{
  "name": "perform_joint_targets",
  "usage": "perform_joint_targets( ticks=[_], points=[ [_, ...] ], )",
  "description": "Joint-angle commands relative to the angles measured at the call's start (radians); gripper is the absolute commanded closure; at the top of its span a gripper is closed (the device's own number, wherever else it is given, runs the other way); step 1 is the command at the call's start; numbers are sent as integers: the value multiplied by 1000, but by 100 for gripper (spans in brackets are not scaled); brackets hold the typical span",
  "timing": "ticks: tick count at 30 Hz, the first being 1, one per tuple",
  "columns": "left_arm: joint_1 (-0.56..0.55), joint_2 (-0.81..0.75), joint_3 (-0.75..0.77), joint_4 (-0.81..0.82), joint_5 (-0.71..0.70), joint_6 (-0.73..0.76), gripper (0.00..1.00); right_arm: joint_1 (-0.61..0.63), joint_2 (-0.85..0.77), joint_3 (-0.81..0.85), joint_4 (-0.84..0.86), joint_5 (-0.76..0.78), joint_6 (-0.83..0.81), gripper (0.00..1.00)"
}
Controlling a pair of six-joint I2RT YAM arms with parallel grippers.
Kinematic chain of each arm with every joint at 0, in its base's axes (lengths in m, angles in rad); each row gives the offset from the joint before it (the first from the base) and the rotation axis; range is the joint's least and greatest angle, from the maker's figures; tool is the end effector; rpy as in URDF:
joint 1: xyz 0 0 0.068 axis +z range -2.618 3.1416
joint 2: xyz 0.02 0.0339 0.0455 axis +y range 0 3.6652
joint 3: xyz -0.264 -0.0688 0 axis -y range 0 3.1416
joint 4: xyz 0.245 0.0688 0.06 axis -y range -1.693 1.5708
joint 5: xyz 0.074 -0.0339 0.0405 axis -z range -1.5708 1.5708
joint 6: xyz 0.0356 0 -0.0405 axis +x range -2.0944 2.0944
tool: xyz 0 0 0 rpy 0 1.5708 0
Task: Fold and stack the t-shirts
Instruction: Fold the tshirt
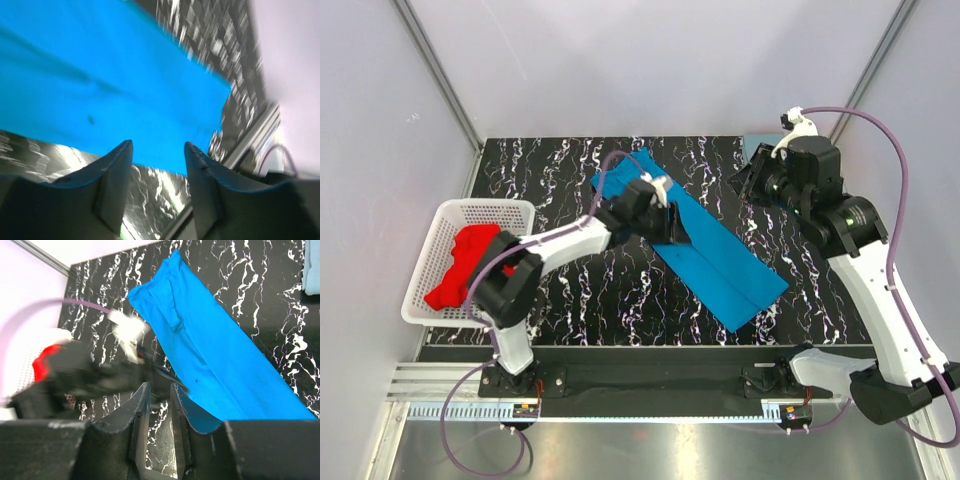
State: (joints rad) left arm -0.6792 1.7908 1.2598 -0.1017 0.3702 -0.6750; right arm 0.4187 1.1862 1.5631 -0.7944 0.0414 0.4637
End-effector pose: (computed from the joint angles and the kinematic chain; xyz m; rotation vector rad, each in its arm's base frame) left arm 0.3076 -0.2649 0.2354 0.2323 2.3948 -1.1101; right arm 0.2078 0.0909 0.4597 0.0729 2.0255 0.5249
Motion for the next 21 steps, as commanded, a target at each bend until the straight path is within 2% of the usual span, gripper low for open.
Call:
perform_joint_targets(
  ticks=[1,7,9,16,21],
  points=[
    [-78,85,-1,83,6,-58,56,-5,-39,-14,3,-14,4,70],
    [-138,165,19,48,-46,-84,63,-4,-71,-58,3,-26,12,71],
    [-148,182,15,11,-101,-95,63,-5,-82,-71,1,-25,9,71],
    [-149,202,-34,-55,-132,-98,62,-4,-88,-87,-5,-34,9,70],
    [-148,213,-31,-157,-178,-46,60,-4,-85,-90,-14,-72,16,70]
  ],
)
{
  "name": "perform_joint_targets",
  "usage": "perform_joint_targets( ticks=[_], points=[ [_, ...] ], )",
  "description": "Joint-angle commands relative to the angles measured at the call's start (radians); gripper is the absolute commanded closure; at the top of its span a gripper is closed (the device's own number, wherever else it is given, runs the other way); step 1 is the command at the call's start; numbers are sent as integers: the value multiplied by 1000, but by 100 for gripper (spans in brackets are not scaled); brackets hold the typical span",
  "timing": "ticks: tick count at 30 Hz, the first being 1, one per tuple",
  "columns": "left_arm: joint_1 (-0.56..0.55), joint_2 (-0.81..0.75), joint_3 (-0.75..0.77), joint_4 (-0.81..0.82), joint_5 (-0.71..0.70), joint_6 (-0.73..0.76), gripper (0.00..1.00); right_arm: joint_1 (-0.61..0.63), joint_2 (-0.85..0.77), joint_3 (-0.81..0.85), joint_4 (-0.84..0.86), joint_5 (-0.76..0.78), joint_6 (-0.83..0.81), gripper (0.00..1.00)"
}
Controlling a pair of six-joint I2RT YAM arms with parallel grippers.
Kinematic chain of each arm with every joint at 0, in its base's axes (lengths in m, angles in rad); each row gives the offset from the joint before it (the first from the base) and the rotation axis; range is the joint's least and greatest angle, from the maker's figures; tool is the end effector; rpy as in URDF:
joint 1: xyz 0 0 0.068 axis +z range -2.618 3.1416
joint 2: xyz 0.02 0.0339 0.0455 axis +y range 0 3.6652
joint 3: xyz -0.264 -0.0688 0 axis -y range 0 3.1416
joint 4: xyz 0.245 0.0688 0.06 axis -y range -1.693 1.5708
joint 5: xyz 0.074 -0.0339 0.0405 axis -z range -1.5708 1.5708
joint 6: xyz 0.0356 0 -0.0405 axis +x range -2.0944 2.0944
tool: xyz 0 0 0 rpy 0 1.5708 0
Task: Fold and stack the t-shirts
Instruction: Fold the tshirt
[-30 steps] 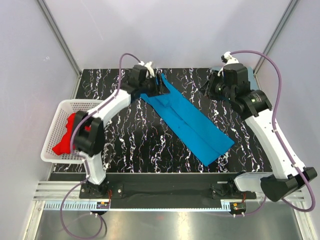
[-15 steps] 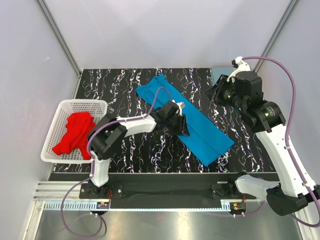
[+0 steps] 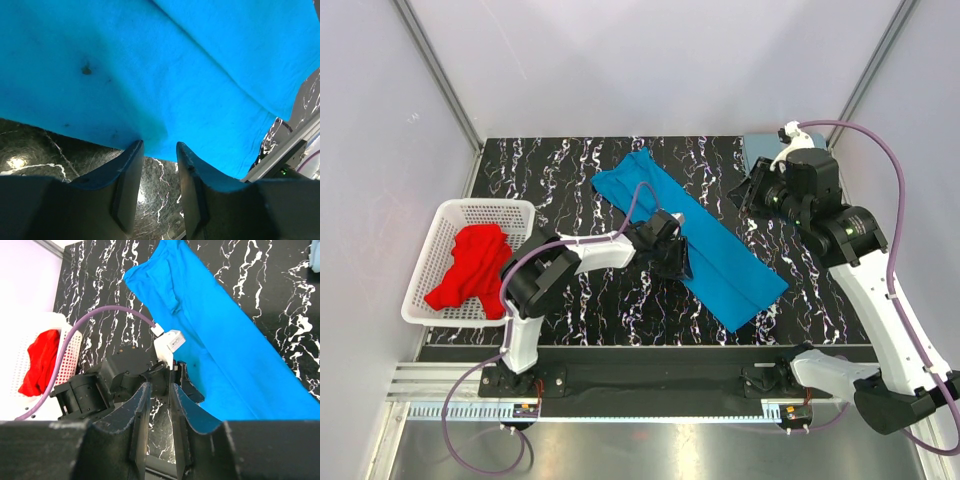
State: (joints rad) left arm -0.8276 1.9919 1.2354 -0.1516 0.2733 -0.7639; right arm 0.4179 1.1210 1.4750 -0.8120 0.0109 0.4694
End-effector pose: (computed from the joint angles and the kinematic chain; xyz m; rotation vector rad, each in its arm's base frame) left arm 0.2730 -0.3113 0.1445 0.2149 2.7110 -0.9290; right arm 0.1944 0.0859 0.4440 0.0604 2.0717 0.5431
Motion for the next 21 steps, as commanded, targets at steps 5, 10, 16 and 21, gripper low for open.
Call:
perform_joint_targets(
  ticks=[5,10,16,21],
  points=[
    [1,-30,-37,-195,-170,81,60,-5,-44,-19,4,-43,23,70],
    [5,-105,-112,-276,-299,107,60,-5,-47,-41,10,-51,26,70],
    [113,-286,-318,-290,-344,92,60,-5,13,-125,91,-83,9,70],
    [226,-491,-415,-305,-319,77,57,-11,180,-188,194,-153,-23,69]
  ],
)
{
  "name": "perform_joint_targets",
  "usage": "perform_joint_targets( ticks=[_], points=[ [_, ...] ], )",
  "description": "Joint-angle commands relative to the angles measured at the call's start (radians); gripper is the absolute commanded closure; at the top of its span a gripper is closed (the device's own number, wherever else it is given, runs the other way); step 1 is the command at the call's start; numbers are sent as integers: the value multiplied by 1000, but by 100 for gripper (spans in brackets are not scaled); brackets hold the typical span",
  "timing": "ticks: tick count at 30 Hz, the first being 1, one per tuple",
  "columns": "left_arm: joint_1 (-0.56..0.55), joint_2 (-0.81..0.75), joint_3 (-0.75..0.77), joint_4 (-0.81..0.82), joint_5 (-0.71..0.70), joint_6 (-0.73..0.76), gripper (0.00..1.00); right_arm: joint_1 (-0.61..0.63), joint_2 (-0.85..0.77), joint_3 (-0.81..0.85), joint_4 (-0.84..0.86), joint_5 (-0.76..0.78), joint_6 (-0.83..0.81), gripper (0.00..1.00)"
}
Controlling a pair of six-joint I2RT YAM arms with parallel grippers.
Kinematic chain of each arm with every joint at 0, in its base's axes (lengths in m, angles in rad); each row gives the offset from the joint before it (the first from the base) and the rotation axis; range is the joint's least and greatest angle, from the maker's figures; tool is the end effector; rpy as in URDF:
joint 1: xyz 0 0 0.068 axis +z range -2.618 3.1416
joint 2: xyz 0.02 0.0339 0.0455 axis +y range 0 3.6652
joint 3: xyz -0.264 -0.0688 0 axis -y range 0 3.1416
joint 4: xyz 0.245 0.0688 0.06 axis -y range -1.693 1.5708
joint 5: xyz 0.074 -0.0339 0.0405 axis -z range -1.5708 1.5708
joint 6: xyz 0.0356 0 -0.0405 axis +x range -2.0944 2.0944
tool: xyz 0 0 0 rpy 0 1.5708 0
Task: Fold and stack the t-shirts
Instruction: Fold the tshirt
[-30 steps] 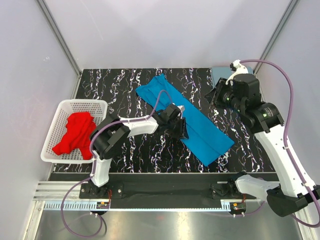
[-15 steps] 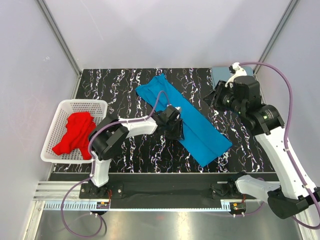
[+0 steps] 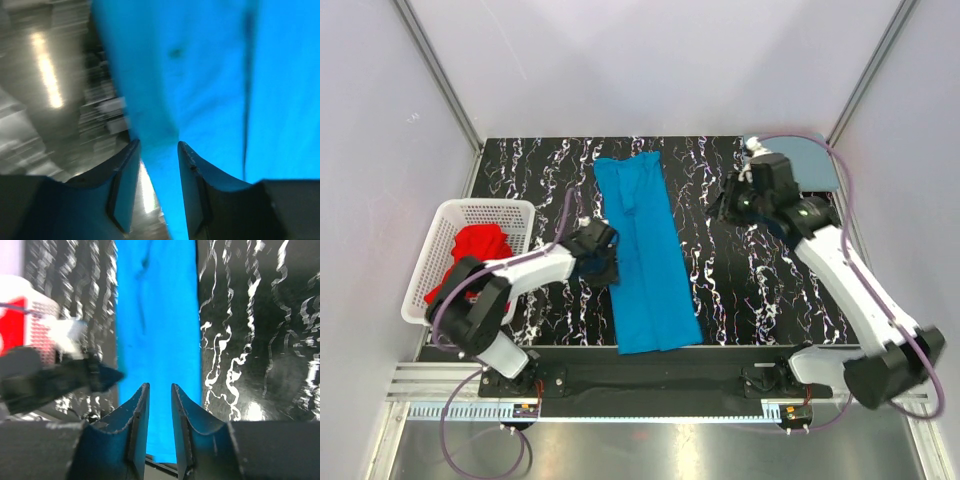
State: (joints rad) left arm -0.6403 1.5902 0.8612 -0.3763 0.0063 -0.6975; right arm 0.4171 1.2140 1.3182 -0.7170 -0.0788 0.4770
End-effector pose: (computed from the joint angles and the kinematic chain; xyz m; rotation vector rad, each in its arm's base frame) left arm 0.2380 -0.1776 0.1611 -0.0766 2.7499 -0.4112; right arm 0.2318 0.1058 0.3831 0.0213 2.2435 0.5834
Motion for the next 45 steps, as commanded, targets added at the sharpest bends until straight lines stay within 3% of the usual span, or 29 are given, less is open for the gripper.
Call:
perform_joint_targets(
  ticks=[1,4,8,13,18,23,29,39,45],
  points=[
    [50,-116,-28,-91,-54,13,56,-9,117,-34,119,-73,-34,69],
    [105,-167,39,-95,-13,50,52,-14,279,-19,209,-147,-38,68],
    [194,-99,134,-85,138,88,51,-14,418,26,277,-208,-20,67],
    [195,-84,141,-61,188,184,48,-14,530,35,272,-237,-38,66],
    [205,-47,96,74,364,126,49,-9,639,108,176,-318,-58,90],
    [133,-70,27,56,368,119,49,41,530,-51,64,-352,-55,92],
    [106,-108,-80,122,337,87,46,83,329,-302,88,-395,32,92],
    [156,82,234,109,206,151,45,95,278,-493,238,-380,81,95],
    [205,301,412,89,155,177,45,97,282,-560,321,-394,97,95]
  ],
)
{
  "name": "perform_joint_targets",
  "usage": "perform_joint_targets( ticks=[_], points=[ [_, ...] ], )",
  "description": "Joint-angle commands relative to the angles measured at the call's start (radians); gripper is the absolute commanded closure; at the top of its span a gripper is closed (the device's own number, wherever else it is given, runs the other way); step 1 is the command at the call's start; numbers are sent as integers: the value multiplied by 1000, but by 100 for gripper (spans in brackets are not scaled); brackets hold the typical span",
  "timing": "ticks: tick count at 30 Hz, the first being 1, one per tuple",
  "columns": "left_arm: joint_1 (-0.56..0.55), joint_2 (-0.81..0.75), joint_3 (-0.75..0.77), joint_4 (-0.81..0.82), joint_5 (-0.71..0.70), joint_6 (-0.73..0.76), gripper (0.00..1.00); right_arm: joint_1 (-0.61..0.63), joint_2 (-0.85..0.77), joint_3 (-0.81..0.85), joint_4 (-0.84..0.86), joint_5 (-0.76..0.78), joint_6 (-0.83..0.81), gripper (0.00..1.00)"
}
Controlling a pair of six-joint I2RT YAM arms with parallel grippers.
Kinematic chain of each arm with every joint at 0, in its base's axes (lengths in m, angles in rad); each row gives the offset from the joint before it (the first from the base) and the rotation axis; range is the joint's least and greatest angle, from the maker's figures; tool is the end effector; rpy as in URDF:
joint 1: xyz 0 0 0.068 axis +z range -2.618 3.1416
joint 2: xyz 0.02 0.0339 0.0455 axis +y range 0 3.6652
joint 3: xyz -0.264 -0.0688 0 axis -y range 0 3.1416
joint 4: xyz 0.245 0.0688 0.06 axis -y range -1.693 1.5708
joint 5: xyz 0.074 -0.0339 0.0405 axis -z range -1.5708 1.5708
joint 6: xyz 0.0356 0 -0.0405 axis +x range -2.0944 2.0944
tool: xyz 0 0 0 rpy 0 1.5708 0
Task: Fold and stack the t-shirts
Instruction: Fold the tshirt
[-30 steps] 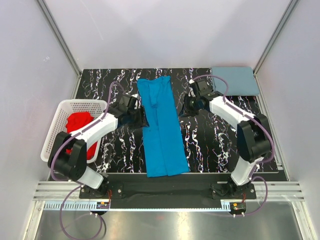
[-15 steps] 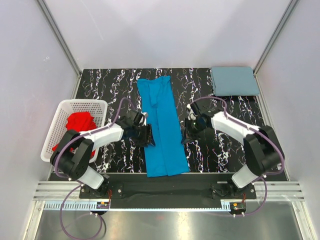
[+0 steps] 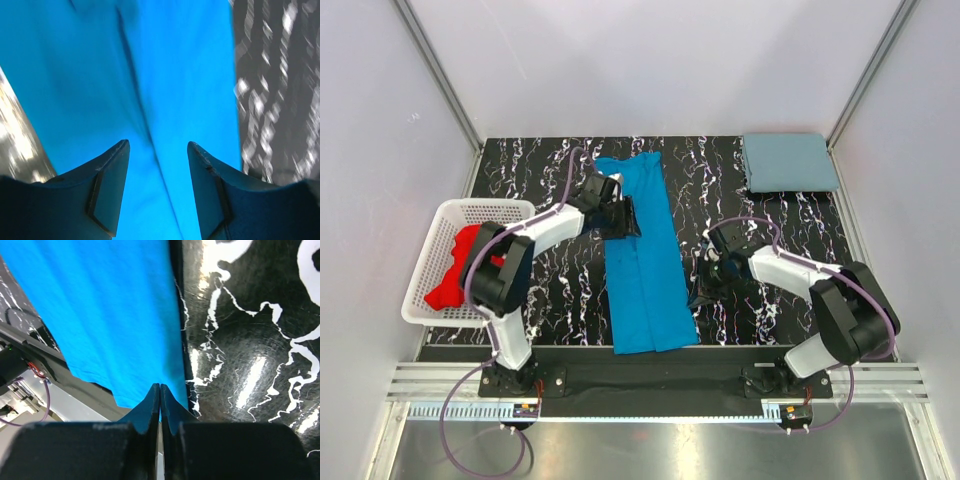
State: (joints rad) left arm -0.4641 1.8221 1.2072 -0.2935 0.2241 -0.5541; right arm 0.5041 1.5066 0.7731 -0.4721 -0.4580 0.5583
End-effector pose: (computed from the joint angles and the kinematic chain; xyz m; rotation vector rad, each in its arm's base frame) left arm 0.3427 -0.1804 0.1912 -0.0164 2.5864 -0.6871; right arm 0.2227 0.1408 0.1586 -0.0468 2.9379 0.8645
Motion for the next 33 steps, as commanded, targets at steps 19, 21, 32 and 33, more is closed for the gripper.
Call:
perform_joint_targets(
  ticks=[19,21,32,33],
  points=[
    [163,557,661,-188,3,83,43,10,242,138,116,79,-27,96],
    [165,518,635,-194,35,63,43,10,218,158,92,87,-28,96],
    [162,151,269,-182,32,100,40,47,70,123,68,12,21,95],
    [162,116,250,-199,28,109,40,53,72,83,96,-19,44,95]
  ],
)
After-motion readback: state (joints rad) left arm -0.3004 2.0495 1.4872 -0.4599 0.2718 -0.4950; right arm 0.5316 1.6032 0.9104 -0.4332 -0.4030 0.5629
